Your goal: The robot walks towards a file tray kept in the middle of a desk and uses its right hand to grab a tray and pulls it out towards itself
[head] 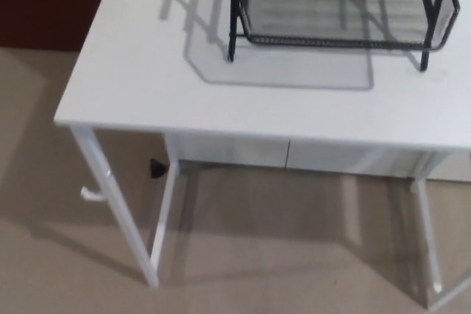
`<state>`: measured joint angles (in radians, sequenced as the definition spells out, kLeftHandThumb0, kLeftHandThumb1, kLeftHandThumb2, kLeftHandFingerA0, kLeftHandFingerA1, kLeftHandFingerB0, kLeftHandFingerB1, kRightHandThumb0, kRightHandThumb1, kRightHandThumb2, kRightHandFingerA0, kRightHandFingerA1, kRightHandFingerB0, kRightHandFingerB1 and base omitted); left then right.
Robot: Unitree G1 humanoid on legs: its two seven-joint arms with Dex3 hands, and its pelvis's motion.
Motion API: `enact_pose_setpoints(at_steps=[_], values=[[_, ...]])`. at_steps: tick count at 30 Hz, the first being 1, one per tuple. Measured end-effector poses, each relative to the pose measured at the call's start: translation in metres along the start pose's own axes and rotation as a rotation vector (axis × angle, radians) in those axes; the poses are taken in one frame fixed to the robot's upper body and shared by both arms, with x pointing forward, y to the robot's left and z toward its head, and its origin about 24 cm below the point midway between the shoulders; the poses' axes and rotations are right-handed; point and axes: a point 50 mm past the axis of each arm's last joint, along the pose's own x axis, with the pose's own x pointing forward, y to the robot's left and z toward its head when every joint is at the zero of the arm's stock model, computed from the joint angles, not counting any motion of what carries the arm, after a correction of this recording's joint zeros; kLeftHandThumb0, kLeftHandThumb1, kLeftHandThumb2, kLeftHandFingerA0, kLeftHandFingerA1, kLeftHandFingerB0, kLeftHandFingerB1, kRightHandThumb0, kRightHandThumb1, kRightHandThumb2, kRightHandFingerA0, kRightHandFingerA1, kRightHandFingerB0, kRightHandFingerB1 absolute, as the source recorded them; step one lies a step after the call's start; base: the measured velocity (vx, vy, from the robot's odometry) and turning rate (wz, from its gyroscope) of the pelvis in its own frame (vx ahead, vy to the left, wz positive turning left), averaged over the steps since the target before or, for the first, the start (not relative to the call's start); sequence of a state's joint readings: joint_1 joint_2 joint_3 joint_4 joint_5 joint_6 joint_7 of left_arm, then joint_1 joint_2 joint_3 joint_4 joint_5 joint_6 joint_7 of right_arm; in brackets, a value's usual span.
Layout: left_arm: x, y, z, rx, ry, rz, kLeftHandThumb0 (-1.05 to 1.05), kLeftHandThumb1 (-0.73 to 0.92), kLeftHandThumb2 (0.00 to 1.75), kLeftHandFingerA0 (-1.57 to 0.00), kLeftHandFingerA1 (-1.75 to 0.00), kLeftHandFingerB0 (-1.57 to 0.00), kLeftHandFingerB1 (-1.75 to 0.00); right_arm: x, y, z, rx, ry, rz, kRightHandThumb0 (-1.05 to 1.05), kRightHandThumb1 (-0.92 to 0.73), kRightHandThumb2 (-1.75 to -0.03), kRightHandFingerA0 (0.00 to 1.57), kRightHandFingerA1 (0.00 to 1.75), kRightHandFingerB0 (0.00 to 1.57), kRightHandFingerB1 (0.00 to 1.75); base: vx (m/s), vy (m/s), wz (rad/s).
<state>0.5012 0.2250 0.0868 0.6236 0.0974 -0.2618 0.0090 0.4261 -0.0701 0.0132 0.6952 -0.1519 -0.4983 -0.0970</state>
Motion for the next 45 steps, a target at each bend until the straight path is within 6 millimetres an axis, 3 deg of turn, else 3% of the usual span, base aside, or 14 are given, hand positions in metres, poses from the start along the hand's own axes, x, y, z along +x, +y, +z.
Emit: enact_pose_setpoints(at_steps=[8,9,13,14,16,17,18,31,33,37,38,42,43,45], values=[[0.001,0.003,0.002,0.014,-0.009,0.006,-0.62,0.68,1.00,-0.32,-0.55,-0.21,-0.47,0.000,0.006,0.002,0.005,-0.006,0.014,-0.55,-0.74,-0.64,0.57,0.51,0.37,0.41,0.19,0.090,-0.02],[0.001,0.002,0.000,0.015,0.000,0.005,-0.58,0.83,0.64,-0.35,-0.41,-0.31,-0.36,0.000,0.006,0.001,0.005,-0.005,0.014,-0.53,-0.75,-0.64,0.57,0.51,0.37,0.41,0.14,-0.063,0.17],[0.001,0.000,-0.008,0.015,0.041,-0.006,-0.67,0.68,1.00,-0.32,-0.54,-0.22,-0.47,0.000,0.007,0.002,0.007,-0.008,0.016,-0.50,-0.77,-0.63,0.56,0.51,0.39,0.41,0.11,-0.148,0.09],[0.001,-0.001,-0.010,0.016,0.047,-0.010,-0.61,0.82,0.65,-0.33,-0.40,-0.32,-0.36,0.000,0.007,0.002,0.008,-0.009,0.016,-0.50,-0.76,-0.62,0.56,0.51,0.39,0.41,0.14,-0.214,0.10],[0.001,-0.003,-0.012,0.018,0.050,-0.021,-0.62,0.81,0.64,-0.34,-0.40,-0.32,-0.36,0.001,0.007,0.002,0.006,-0.009,0.016,-0.50,-0.77,-0.62,0.56,0.51,0.39,0.41,0.17,-0.243,0.24],[0.001,-0.003,-0.012,0.020,0.044,-0.023,-0.68,0.68,1.00,-0.32,-0.54,-0.22,-0.47,0.001,0.009,0.003,0.008,-0.007,0.021,-0.50,-0.77,-0.63,0.55,0.51,0.38,0.41,0.21,-0.397,0.05],[0.001,-0.006,-0.012,0.018,0.041,-0.032,-0.61,0.81,0.64,-0.34,-0.41,-0.31,-0.36,0.001,0.007,0.004,0.003,-0.013,0.018,-0.50,-0.77,-0.63,0.55,0.51,0.39,0.41,0.20,-0.344,0.01],[-0.003,-0.017,-0.018,0.032,0.024,-0.100,-0.63,0.80,0.64,-0.33,-0.41,-0.29,-0.35,-0.001,0.005,0.001,-0.007,-0.005,0.016,-0.50,-0.78,-0.61,0.57,0.50,0.41,0.41,0.10,0.016,-0.04],[-0.003,-0.015,-0.021,0.039,0.033,-0.100,-0.64,0.80,0.64,-0.33,-0.40,-0.29,-0.35,-0.001,0.007,0.001,-0.004,-0.005,0.022,-0.43,-0.58,-1.01,0.54,0.67,0.29,0.54,0.20,0.239,-0.12],[-0.005,-0.012,-0.025,0.046,0.035,-0.101,-0.65,0.81,0.64,-0.32,-0.40,-0.31,-0.36,-0.004,0.010,-0.002,-0.003,0.007,0.031,-0.43,-0.58,-1.01,0.55,0.67,0.29,0.54,0.11,0.078,0.05],[-0.007,-0.012,-0.025,0.046,0.029,-0.104,-0.63,0.81,0.65,-0.32,-0.40,-0.30,-0.36,-0.005,0.010,-0.002,-0.006,0.008,0.032,-0.54,-0.74,-0.65,0.58,0.52,0.39,0.42,0.09,0.021,0.08],[-0.010,-0.013,-0.025,0.052,0.014,-0.110,-0.62,0.82,0.64,-0.33,-0.42,-0.30,-0.36,-0.007,0.012,-0.004,-0.009,0.014,0.039,-0.51,-0.75,-0.62,0.57,0.50,0.39,0.40,0.09,-0.032,0.08],[-0.010,-0.013,-0.026,0.052,0.014,-0.111,-0.69,0.68,1.01,-0.33,-0.56,-0.21,-0.47,-0.007,0.012,-0.004,-0.008,0.016,0.039,-0.51,-0.76,-0.62,0.56,0.50,0.39,0.40,0.00,0.000,0.00],[-0.011,-0.013,-0.027,0.052,0.011,-0.111,-0.62,0.82,0.64,-0.34,-0.43,-0.31,-0.36,-0.008,0.012,-0.004,-0.009,0.016,0.041,-0.51,-0.75,-0.62,0.57,0.50,0.40,0.40,0.02,-0.024,0.05]])
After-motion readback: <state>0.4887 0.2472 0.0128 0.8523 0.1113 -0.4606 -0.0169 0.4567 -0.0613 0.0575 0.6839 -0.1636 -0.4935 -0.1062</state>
